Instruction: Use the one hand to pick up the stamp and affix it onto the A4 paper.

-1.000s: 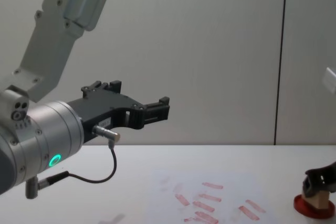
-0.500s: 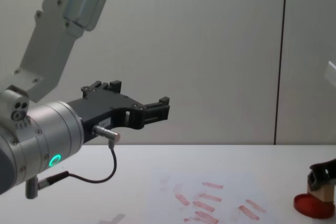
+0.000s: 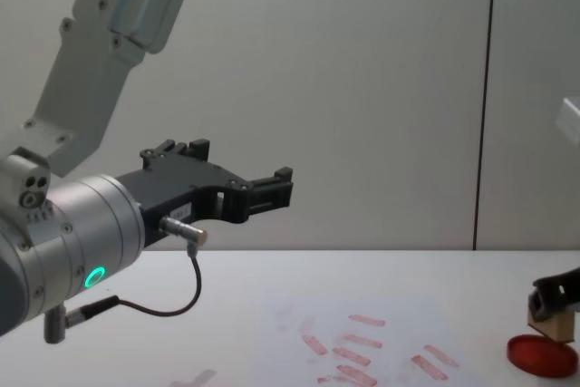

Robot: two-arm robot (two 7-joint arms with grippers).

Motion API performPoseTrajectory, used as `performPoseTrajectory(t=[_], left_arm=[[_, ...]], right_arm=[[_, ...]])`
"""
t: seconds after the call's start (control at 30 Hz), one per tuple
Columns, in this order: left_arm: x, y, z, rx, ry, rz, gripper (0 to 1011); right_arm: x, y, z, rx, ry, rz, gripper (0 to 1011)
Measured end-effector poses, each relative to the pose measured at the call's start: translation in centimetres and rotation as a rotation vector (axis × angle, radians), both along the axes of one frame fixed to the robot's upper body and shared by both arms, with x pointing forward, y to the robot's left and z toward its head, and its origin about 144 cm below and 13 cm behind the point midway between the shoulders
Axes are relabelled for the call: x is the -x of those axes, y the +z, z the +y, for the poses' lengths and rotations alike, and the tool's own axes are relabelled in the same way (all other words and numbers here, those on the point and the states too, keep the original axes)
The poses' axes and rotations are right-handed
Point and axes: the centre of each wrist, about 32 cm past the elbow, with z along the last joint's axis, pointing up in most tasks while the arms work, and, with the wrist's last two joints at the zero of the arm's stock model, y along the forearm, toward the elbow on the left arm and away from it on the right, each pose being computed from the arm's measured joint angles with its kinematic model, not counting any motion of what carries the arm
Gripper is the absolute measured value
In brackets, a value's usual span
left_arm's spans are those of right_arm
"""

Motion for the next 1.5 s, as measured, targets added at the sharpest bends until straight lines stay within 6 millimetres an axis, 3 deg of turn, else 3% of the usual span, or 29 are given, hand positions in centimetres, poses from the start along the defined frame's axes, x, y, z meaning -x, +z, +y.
performPoseTrajectory(t=[0.83,1.5], left_arm=[[0.0,0.0,0.0,0.000,0.000,0.000,1002],[0.0,0.0,0.0,0.000,0.000,0.000,1002]], right_arm=[[0.4,-2.0,0.0,0.002,-0.002,0.013,217],[0.7,-2.3,-0.1,-0.001,-0.001,-0.016,217]])
